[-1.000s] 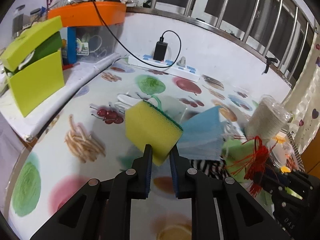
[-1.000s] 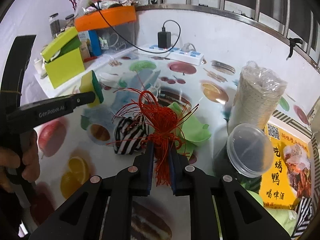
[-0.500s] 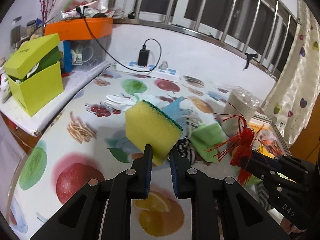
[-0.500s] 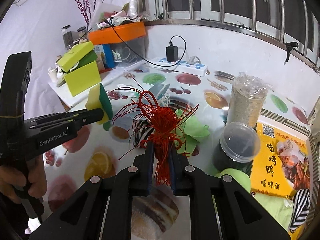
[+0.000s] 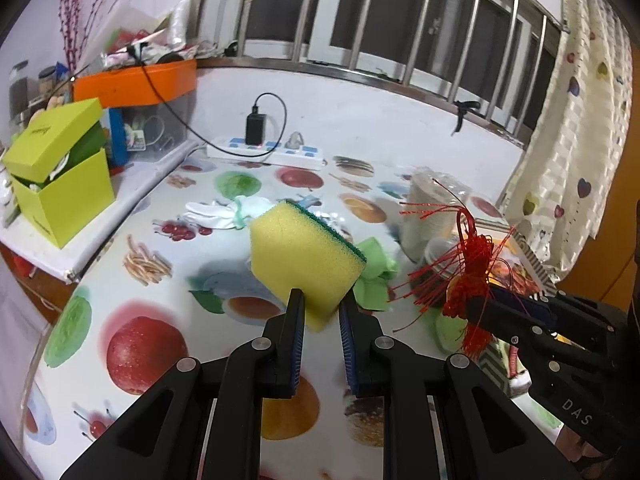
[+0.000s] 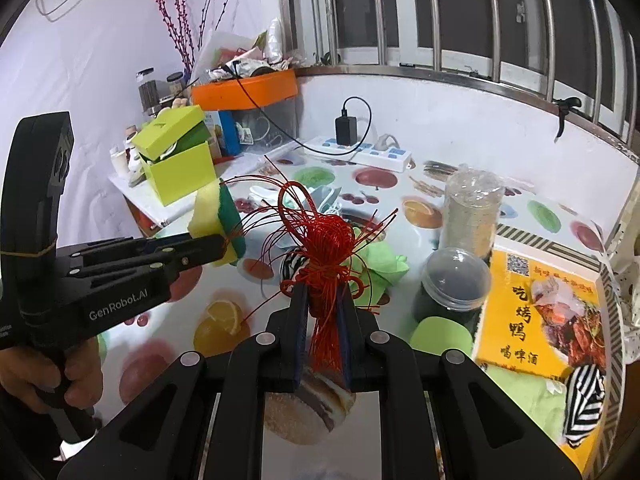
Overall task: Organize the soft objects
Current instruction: 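Carry the sponge to the box with the left gripper while the right carries the tassel, then lower the sponge into the box and open the left gripper while the right releases the tassel, then withdraw both grippers from the box toward the table, then grasp the green cloth with the right gripper while the left grasps the black-and-white striped sock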
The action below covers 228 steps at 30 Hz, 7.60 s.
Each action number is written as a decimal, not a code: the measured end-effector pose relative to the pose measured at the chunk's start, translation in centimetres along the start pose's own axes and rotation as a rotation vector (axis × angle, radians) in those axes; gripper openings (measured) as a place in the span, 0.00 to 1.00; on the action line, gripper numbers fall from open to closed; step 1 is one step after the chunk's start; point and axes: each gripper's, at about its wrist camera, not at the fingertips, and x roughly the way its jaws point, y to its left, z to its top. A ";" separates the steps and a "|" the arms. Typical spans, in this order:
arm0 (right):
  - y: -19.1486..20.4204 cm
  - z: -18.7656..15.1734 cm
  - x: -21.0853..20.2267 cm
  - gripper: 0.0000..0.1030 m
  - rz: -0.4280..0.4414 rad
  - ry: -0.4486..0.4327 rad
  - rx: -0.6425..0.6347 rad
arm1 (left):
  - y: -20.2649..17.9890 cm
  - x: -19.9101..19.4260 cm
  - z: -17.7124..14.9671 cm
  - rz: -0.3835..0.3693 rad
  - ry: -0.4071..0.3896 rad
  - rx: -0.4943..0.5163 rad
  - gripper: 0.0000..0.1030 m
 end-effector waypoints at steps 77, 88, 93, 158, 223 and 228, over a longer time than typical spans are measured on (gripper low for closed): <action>-17.2 -5.9 -4.8 0.14 -0.279 0.032 0.315 | -20.5 9.7 -0.8 -0.315 0.167 0.301 0.17; -18.2 -6.3 -3.1 0.14 -0.278 0.080 0.315 | -21.4 12.0 -1.4 -0.318 0.216 0.314 0.17; -18.4 -6.4 -2.7 0.14 -0.280 0.096 0.314 | -21.6 12.8 -1.4 -0.314 0.227 0.322 0.19; -11.2 -3.9 -7.4 0.36 -0.267 -0.022 0.183 | -15.7 3.5 -0.8 -0.270 0.081 0.235 0.26; -1.4 0.2 2.3 0.36 -0.043 0.082 -0.030 | -0.1 5.9 -1.2 -0.022 0.132 -0.049 0.35; -1.5 0.6 3.1 0.36 -0.043 0.087 -0.031 | 0.6 7.4 -1.0 -0.016 0.154 -0.068 0.38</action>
